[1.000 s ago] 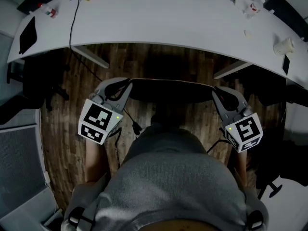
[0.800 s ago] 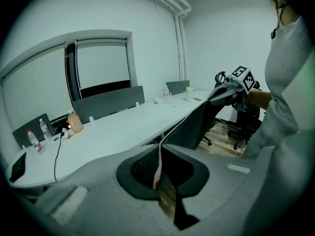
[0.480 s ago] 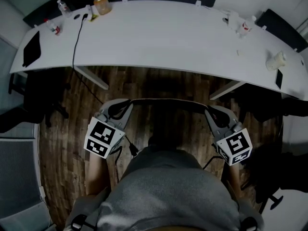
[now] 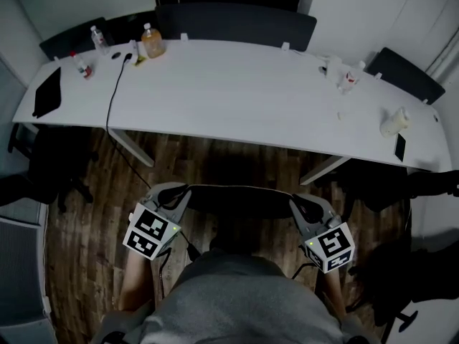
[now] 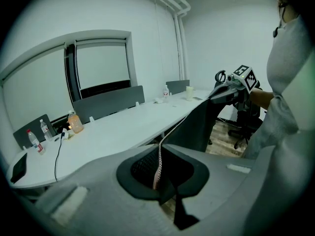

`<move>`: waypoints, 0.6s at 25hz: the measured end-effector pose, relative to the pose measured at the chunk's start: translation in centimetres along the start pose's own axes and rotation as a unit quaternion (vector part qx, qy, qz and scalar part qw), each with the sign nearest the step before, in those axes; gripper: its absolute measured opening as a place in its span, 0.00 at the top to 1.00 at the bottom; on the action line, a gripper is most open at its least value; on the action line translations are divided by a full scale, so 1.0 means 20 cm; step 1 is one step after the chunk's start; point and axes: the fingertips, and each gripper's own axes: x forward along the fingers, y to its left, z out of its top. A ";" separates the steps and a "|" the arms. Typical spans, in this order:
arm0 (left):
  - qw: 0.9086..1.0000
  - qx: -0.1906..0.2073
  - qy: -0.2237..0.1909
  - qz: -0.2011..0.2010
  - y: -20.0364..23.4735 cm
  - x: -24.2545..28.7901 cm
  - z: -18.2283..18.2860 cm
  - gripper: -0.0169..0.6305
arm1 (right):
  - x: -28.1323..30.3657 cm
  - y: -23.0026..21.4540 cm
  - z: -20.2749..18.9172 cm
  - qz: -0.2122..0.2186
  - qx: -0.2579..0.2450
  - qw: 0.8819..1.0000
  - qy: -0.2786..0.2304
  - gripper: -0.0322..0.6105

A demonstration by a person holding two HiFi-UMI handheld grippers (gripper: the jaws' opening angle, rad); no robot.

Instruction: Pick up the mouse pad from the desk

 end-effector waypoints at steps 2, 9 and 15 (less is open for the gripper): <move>1.000 0.001 0.001 -0.002 0.00 0.00 0.00 0.95 | 0.00 0.00 0.00 -0.003 0.000 1.000 -0.003 0.92; 1.000 0.010 -0.004 0.001 0.00 -0.01 0.03 0.95 | -0.02 0.00 0.03 -0.012 -0.006 1.000 -0.013 0.92; 1.000 0.009 -0.009 -0.001 0.00 -0.03 0.03 0.95 | -0.03 0.01 0.04 -0.018 -0.007 1.000 -0.016 0.92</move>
